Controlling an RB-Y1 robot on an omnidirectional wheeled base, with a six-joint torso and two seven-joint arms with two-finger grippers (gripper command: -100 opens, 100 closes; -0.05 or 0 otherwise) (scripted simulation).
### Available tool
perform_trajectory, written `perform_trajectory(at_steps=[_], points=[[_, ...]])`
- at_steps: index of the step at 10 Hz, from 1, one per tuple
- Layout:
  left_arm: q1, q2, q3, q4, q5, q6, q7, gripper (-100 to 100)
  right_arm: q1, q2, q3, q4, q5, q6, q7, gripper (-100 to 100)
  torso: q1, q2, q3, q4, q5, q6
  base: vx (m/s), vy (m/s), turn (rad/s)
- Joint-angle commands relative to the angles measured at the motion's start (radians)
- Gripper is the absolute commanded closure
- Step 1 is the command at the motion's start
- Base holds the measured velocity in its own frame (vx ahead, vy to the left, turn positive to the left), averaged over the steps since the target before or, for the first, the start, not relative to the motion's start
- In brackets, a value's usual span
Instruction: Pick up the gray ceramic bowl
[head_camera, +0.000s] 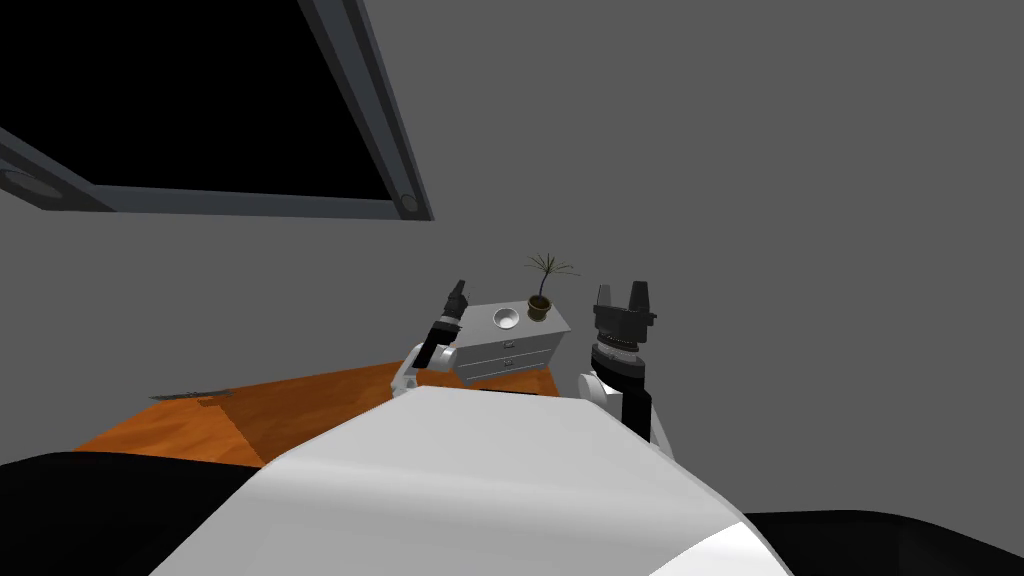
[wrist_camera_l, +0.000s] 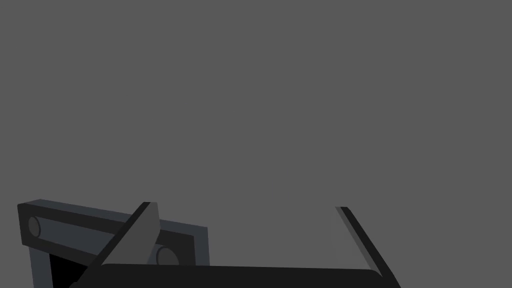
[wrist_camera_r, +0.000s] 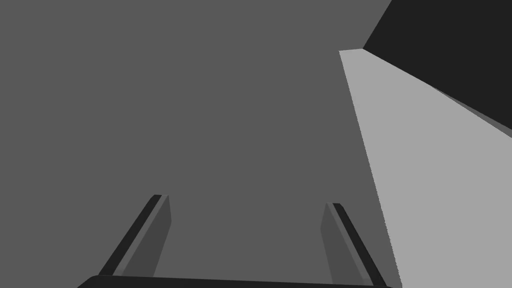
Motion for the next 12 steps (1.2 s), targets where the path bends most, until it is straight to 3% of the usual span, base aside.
perform_trajectory(at_steps=[1,2,3,4,7,9,12], points=[[-0.023,0.008,0.001,0.036,0.001,0.012,0.004,-100,0.000,0.000,0.000,0.000,0.000,0.000,0.000,0,0.000,0.000,0.000,0.000,0.000,0.000,-0.052,-0.009,-0.056],[-0.068,0.013,-0.002,0.073,0.000,0.049,0.005,-100,0.000,0.000,0.000,0.000,0.000,0.000,0.000,0,0.000,-0.001,0.000,0.000,0.000,0.000,-0.055,-0.019,-0.089],[-0.068,0.013,-0.002,0.084,0.000,0.049,0.005,-100,0.000,0.000,0.000,0.000,0.000,0.000,0.000,0,-0.001,-0.001,0.000,0.000,0.000,0.000,-0.044,-0.012,-0.041],[-0.110,0.017,-0.005,0.121,-0.002,0.088,0.005,-100,0.000,0.000,0.000,0.000,0.000,0.000,0.000,0,-0.001,-0.001,-0.001,0.000,0.000,0.000,-0.064,-0.006,-0.069],[-0.163,0.020,-0.007,0.188,-0.003,0.128,0.005,-100,0.000,0.000,0.000,0.000,0.000,0.000,0.000,0,-0.001,0.000,0.000,0.000,0.000,0.000,-0.066,-0.018,-0.054],[-0.243,0.024,-0.010,0.269,-0.003,0.192,0.005,-100,0.000,0.000,0.000,0.000,0.000,0.000,0.000,0,-0.001,-0.001,0.000,0.000,0.000,0.000,-0.074,-0.030,-0.092],[-0.315,0.025,-0.011,0.363,-0.002,0.253,0.004,-100,0.000,0.000,0.000,0.000,0.000,0.000,0.000,0,-0.001,0.001,0.001,0.000,0.000,0.000,-0.072,-0.022,-0.033]])
